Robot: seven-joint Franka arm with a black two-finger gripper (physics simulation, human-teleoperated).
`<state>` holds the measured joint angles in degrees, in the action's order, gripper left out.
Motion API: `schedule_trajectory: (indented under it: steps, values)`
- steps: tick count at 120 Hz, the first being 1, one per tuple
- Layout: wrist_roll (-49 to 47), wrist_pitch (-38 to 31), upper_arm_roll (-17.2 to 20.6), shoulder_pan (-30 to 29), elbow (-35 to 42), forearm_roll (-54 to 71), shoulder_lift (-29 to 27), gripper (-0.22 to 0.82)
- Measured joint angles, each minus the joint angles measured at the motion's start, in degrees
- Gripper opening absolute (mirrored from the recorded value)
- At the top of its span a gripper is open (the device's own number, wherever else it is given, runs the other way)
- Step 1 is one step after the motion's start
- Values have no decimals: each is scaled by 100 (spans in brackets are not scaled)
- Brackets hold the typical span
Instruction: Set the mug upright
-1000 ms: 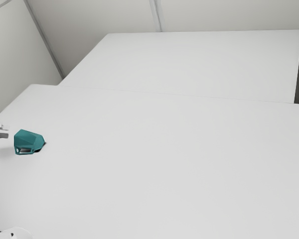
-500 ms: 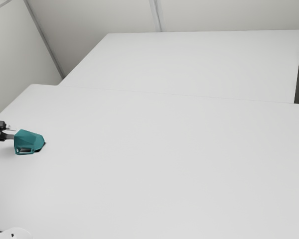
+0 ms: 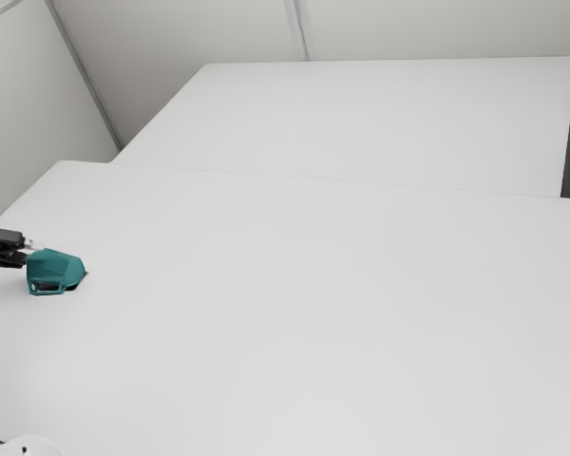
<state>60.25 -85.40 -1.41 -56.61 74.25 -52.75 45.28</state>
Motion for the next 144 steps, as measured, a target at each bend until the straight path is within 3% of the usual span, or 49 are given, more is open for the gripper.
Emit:
schedule_trajectory:
  steps: [44,58,108,144]
  values:
    - [-162,37,37,-8,15,11,-16,-1]
    - [-198,39,71,-9,13,21,-26,-9]
    - [-354,-49,634,95,35,600,-569,-15]
    - [-700,-156,1289,545,82,2551,-1290,-16]
